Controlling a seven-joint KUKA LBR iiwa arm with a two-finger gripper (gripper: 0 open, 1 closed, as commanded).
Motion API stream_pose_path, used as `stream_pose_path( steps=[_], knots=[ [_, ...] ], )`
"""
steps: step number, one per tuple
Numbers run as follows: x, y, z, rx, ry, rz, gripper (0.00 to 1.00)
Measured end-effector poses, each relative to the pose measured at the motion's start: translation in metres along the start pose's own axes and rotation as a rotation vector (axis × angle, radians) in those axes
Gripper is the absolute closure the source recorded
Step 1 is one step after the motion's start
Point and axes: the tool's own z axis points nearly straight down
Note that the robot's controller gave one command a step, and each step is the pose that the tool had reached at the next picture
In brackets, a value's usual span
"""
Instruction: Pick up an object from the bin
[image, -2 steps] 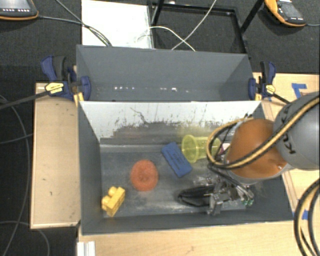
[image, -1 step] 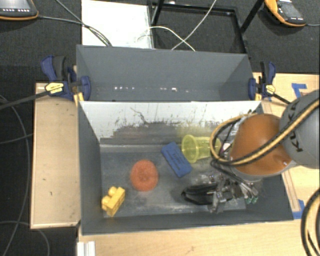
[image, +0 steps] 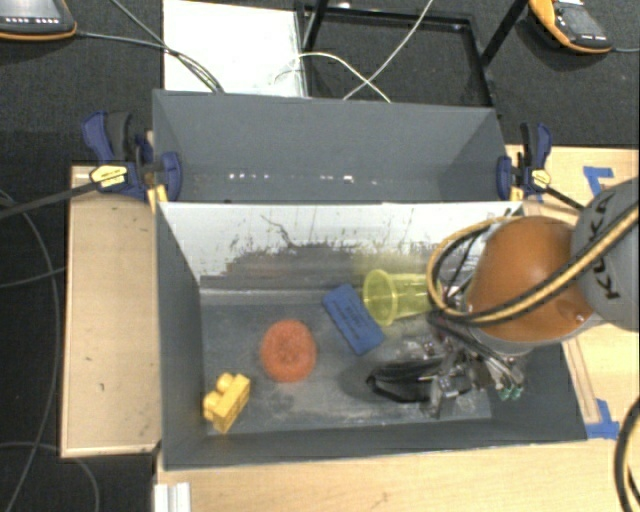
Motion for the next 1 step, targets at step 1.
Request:
stream_pose_path(
  steps=[1],
  knots=[
    [-0.0006,-0.0001,-0.0148,0.0,-0.001,0.002,1.0]
  ],
)
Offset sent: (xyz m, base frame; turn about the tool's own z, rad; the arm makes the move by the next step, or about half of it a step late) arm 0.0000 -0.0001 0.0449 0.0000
